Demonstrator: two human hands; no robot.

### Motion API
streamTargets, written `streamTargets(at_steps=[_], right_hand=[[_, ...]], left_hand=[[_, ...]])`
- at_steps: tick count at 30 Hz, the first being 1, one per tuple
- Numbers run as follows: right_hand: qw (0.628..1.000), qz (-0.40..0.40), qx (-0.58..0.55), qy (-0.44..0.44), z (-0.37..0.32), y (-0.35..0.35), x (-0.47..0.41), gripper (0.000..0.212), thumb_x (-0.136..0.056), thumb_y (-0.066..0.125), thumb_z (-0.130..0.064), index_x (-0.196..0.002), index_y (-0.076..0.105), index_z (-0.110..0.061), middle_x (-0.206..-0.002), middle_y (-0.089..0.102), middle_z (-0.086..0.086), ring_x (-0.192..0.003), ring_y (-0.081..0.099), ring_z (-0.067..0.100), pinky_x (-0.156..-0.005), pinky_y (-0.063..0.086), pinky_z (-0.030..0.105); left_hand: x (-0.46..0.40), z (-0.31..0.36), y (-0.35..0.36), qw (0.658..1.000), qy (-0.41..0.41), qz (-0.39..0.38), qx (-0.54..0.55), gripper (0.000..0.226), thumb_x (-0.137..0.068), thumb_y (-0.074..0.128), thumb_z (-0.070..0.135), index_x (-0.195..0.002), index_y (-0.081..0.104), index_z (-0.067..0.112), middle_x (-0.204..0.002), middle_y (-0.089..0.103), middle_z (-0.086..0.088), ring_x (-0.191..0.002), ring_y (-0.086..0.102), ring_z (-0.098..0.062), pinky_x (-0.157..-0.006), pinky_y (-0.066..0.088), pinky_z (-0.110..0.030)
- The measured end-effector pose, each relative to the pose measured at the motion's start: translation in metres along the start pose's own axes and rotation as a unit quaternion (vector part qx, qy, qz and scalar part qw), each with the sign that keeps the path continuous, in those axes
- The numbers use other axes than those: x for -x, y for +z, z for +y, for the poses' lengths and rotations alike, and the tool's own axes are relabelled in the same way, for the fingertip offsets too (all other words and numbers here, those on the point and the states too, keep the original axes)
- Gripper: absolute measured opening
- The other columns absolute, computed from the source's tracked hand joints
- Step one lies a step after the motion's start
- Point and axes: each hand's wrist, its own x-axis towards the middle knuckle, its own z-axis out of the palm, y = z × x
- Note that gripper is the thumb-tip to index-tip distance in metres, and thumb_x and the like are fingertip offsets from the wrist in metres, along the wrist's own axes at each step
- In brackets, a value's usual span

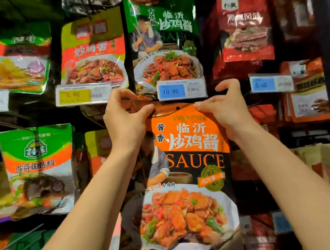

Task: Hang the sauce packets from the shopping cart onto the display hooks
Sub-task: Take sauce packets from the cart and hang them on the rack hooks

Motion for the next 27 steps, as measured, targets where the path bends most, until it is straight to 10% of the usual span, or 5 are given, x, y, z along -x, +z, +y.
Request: streamTargets(at_steps=[11,18,22,27], right_hand=[[0.999,-0.016,-0.011,0.035,0.031,0.011,-0.036,0.057,-0.073,0.076,-0.002,-0.105,0.032,-0.018,-0.086,0.065,0.009,-0.080,0.064,0.022,-0.076,0.053,0.037],[0.993,-0.013,0.113,0.012,0.052,0.014,-0.030,0.045,-0.078,0.074,-0.029,-0.105,0.038,-0.027,-0.095,0.061,-0.002,-0.096,0.062,0.023,-0.088,0.048,0.044],[0.963,0.027,0.241,-0.117,0.050,-0.008,0.037,0.055,-0.085,0.061,-0.046,-0.131,0.038,-0.028,-0.138,0.034,0.000,-0.126,0.035,0.010,-0.096,0.030,0.027],[0.861,-0.190,0.396,-0.257,0.065,-0.005,0.121,0.073,-0.074,0.029,-0.083,-0.138,0.025,-0.049,-0.153,0.013,-0.014,-0.145,0.001,0.012,-0.112,0.005,0.061]], left_hand=[[-0.012,-0.021,0.020,0.999,-0.040,-0.008,-0.030,0.046,-0.067,0.083,0.013,-0.093,0.045,0.017,-0.077,0.048,0.016,-0.064,0.051,0.010,-0.054,0.037,-0.005],[0.001,-0.025,0.005,0.986,-0.015,-0.113,-0.124,0.049,-0.077,0.075,0.028,-0.112,0.041,0.026,-0.084,0.049,0.021,-0.086,0.057,-0.014,-0.073,0.042,-0.028],[0.040,-0.020,-0.040,0.965,-0.079,-0.240,-0.072,0.081,-0.059,0.081,0.054,-0.122,0.030,0.046,-0.110,0.054,0.011,-0.098,0.061,-0.017,-0.084,0.052,-0.044],[0.080,-0.032,-0.060,0.949,-0.111,-0.290,-0.055,0.091,-0.047,0.082,0.060,-0.126,0.039,0.048,-0.122,0.049,0.025,-0.115,0.055,-0.014,-0.094,0.049,-0.045]])
